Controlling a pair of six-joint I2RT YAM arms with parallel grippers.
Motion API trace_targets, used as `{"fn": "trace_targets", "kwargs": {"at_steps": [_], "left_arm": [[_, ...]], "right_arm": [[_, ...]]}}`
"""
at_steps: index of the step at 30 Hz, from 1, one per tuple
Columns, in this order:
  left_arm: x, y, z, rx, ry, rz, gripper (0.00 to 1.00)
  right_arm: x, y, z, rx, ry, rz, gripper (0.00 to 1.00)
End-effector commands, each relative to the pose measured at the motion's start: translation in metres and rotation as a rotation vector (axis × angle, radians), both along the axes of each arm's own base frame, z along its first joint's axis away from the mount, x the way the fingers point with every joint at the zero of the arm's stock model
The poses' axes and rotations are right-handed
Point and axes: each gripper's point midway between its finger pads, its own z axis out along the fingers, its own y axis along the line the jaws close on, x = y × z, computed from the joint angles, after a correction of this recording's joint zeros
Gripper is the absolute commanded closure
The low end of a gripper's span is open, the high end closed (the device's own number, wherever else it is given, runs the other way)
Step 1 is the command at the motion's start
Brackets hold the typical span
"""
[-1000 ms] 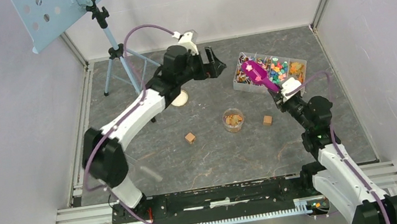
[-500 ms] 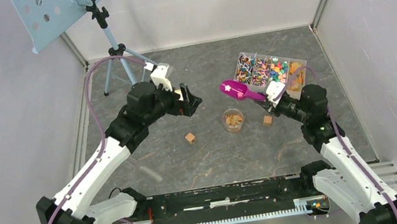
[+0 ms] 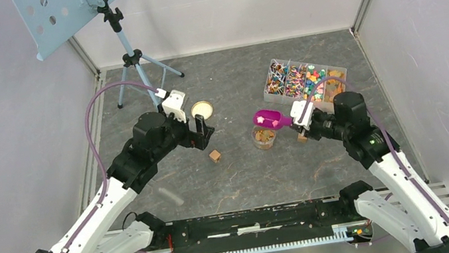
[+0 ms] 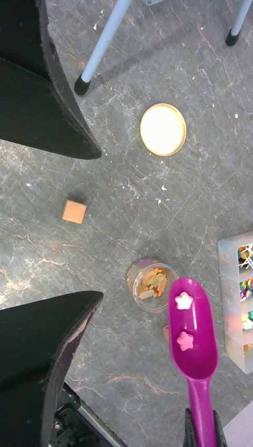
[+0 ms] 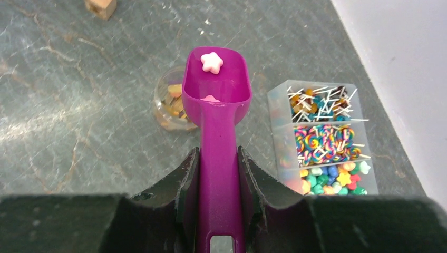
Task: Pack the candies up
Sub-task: Place the fake candies in the packing bottle.
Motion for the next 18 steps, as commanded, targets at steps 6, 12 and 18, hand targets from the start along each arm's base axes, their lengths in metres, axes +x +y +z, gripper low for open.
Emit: {"fn": "trace_targets", "kwargs": {"at_steps": [6, 12, 18], "left_arm": [[0.0026, 0.0074, 0.0119, 0.022, -0.083, 0.004, 0.00], [0.0021, 0.0082, 0.0121, 0.021, -0.087, 0.004, 0.00], [0.0022, 0.0081, 0.0106, 0.024, -0.082, 0.005, 0.00]], "right_arm": [[-0.0114, -0.0077, -0.0005, -0.122, 0.057, -0.014, 1.00], [-0.0136, -0.0095, 0.0035, -0.164, 0.095, -0.032, 1.00], [-0.0147, -0.0095, 0.0037, -0.201, 0.131, -0.048, 1.00]]}}
